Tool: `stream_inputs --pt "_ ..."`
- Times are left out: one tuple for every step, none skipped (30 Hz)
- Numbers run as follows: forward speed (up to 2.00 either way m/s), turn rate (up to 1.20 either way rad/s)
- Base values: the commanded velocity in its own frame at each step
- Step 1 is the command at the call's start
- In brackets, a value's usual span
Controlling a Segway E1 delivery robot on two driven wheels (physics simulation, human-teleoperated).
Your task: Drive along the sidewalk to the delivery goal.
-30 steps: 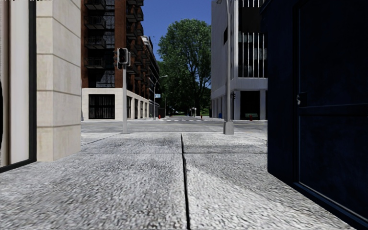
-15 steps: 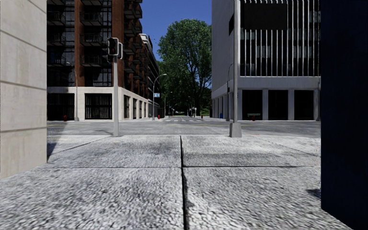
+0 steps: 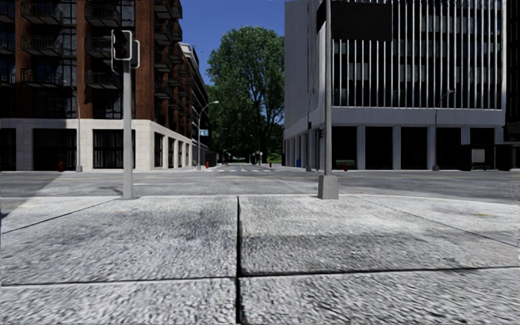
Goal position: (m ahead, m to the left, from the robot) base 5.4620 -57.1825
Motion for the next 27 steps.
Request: stream_inputs --pt "1.56 -0.52" --pt "1.56 -0.52" --pt "1.56 -0.52" --pt "1.56 -0.52" --pt "1.56 -0.52" --pt "1.56 -0.52" --pt "1.56 -0.52" --pt "1.56 -0.52" --pt "1.56 -0.52" --pt "1.57 -0.52" --pt "1.58 -0.52" --pt "1.59 -0.52" --pt "1.61 -0.52" --pt "1.61 -0.52" --pt "1.61 -0.52" --pt "1.61 -0.52" --pt "1.62 -0.52" --pt "1.62 -0.52" --pt "1.62 -0.52" --pt "1.62 -0.57" --pt "1.62 -0.6" --pt "1.62 -0.62" --pt "1.62 -0.62" --pt "1.62 -0.62" --pt "1.62 -0.62" --pt "1.63 -0.62" --pt "1.63 -0.62"
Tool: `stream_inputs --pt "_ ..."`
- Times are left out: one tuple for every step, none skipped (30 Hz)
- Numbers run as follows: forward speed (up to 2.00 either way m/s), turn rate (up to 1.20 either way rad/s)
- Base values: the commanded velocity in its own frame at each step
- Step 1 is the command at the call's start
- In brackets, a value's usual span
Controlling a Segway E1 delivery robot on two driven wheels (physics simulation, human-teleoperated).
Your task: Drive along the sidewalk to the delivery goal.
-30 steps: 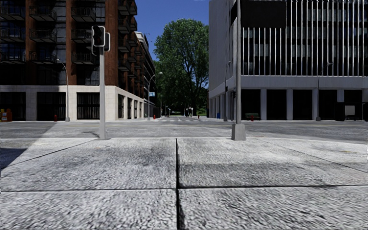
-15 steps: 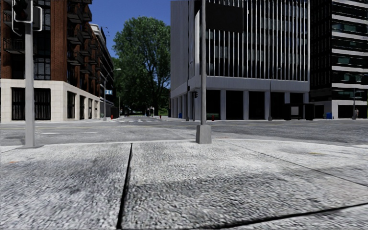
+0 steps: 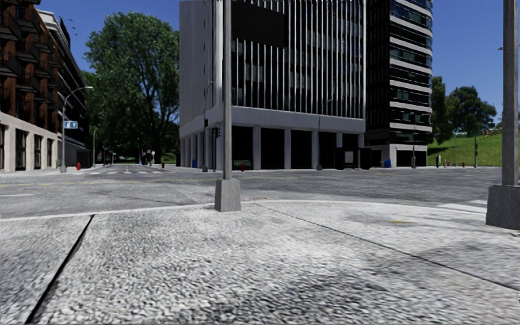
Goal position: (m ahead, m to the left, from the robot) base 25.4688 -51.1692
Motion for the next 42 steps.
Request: stream_inputs --pt "1.63 -0.62" --pt "1.64 -0.66" --pt "1.65 -0.68" --pt "1.66 -0.68" --pt "1.66 -0.68" --pt "1.66 -0.68" --pt "1.67 -0.68" --pt "1.67 -0.68" --pt "1.68 -0.68" --pt "1.68 -0.68" --pt "1.68 -0.68" --pt "1.68 -0.68" --pt "1.68 -0.69" --pt "1.68 -0.69" --pt "1.68 -0.69" --pt "1.68 -0.75" --pt "1.68 -0.81" --pt "1.68 -0.84" --pt "1.68 -0.84" --pt "1.68 -0.84" --pt "1.68 -0.85" --pt "1.68 -0.85" --pt "1.68 -0.85" --pt "1.68 -0.85" --pt "1.68 -0.86" --pt "1.68 -0.86" --pt "1.68 -0.86" --pt "1.68 -0.87" --pt "1.68 -0.87" --pt "1.68 -0.87" --pt "1.65 -0.87" --pt "1.64 -0.87" --pt "1.64 -0.87" --pt "1.64 -0.87" --pt "1.64 -0.87" --pt "1.64 -0.87" --pt "1.64 -0.87" --pt "1.59 -0.87" --pt "1.53 -0.87" --pt "1.5 -0.87" --pt "1.5 -0.87" --pt "1.5 -0.87"
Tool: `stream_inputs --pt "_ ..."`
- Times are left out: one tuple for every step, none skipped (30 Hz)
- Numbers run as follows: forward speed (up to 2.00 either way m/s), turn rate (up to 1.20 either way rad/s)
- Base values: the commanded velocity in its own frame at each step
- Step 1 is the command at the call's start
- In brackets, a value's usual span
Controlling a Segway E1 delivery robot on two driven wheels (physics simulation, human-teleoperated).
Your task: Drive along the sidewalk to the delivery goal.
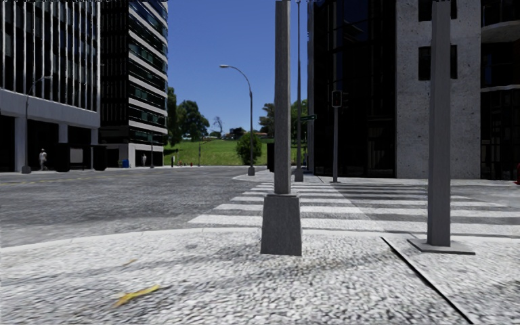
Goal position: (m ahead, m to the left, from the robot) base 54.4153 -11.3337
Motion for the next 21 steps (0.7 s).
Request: stream_inputs --pt "1.5 -0.87" --pt "1.5 -0.87" --pt "1.5 -0.87" --pt "1.5 -0.87" --pt "1.5 -0.87" --pt "1.5 -0.87" --pt "1.5 -0.87" --pt "1.49 -0.88" --pt "1.49 -0.88" --pt "1.48 -0.89" --pt "1.48 -0.89" --pt "1.48 -0.89" --pt "1.48 -0.89" --pt "1.48 -0.89" --pt "1.47 -0.89" --pt "1.47 -0.89" --pt "1.47 -0.89" --pt "1.47 -0.78" --pt "1.47 -0.78" --pt "1.47 0.0" --pt "1.47 0.0"
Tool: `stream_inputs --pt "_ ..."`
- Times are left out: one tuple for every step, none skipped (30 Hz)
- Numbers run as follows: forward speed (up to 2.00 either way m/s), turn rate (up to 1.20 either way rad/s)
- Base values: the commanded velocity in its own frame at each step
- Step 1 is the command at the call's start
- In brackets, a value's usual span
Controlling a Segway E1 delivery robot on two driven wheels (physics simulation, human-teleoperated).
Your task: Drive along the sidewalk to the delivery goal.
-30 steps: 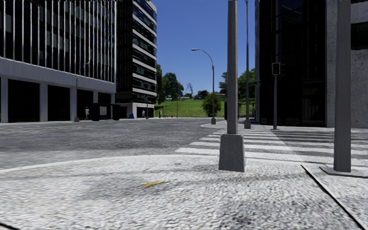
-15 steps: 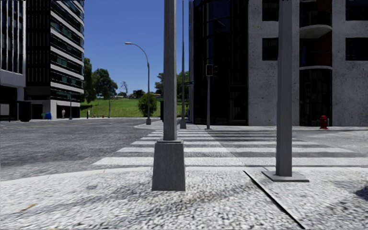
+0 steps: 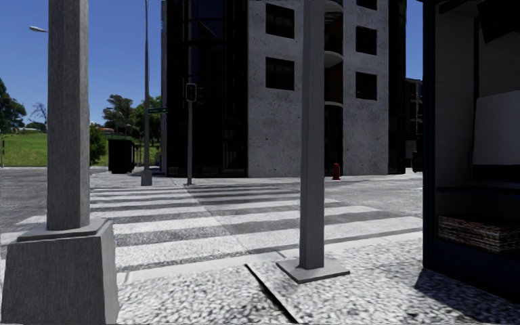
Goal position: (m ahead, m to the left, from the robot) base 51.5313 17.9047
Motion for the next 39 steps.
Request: stream_inputs --pt "1.47 0.0" --pt "1.47 0.0" --pt "1.47 0.0" --pt "1.47 0.0" --pt "1.47 0.0" --pt "1.47 0.02" --pt "1.47 0.07" --pt "1.47 0.07" --pt "1.47 0.21" --pt "1.47 0.36" --pt "1.47 0.4" --pt "1.47 0.41" --pt "1.47 0.41" --pt "1.47 0.47" --pt "1.47 0.51" --pt "1.47 0.55" --pt "1.47 0.59" --pt "1.47 0.59" --pt "1.46 0.62" --pt "1.46 0.62" --pt "1.46 0.64" --pt "1.45 0.66" --pt "1.45 0.66" --pt "1.45 0.66" --pt "1.45 0.66" --pt "1.45 0.66" --pt "1.45 0.66" --pt "1.45 0.66" --pt "1.45 0.0" --pt "1.45 0.0" --pt "1.45 0.0" --pt "1.45 0.0" --pt "1.45 0.0" --pt "1.45 0.0" --pt "1.45 0.0" --pt "1.45 0.0" --pt "1.45 0.0" --pt "1.45 0.0" --pt "1.45 0.0"
